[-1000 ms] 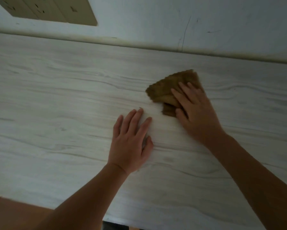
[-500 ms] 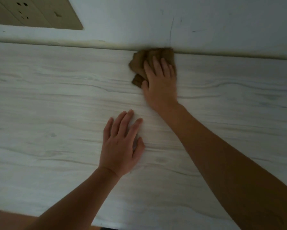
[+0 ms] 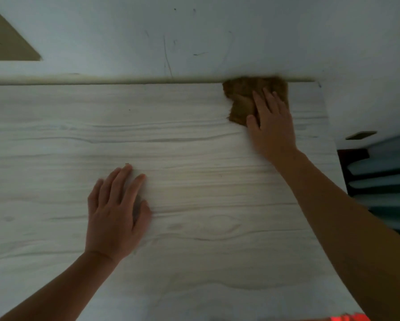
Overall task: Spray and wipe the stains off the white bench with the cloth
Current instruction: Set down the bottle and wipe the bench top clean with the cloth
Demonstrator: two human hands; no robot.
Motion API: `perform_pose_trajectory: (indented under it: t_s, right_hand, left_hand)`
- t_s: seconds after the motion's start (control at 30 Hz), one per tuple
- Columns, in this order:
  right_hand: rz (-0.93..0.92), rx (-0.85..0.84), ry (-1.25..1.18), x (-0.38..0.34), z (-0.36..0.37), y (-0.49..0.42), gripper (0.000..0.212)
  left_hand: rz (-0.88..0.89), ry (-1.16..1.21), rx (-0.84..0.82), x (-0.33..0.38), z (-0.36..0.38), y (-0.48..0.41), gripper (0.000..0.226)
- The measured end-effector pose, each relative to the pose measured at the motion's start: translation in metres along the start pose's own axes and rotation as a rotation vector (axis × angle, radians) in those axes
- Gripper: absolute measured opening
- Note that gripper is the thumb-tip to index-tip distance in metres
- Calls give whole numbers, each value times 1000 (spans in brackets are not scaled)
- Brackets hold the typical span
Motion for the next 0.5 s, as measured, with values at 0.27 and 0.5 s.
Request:
perform_pose_trajectory:
  t_s: [0.27,0.5]
  right_hand:
    - [69,-13,-14,23,-3,64,62]
    - [121,53,-24,55,-15,0,64]
  left_hand:
    - [-5,-5,9,2,-2,-1,57]
    - [-4,-11,5,1,-1,-1,58]
Point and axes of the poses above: each hand's wrist, its own y-axis away from the middle knuckle, its own z-axis out of the palm, x = y × z, the point moved 5 cm from there along -y, towards the middle knuckle, and after that the axes turned 11 degrees about z, right-handed, at the moved point
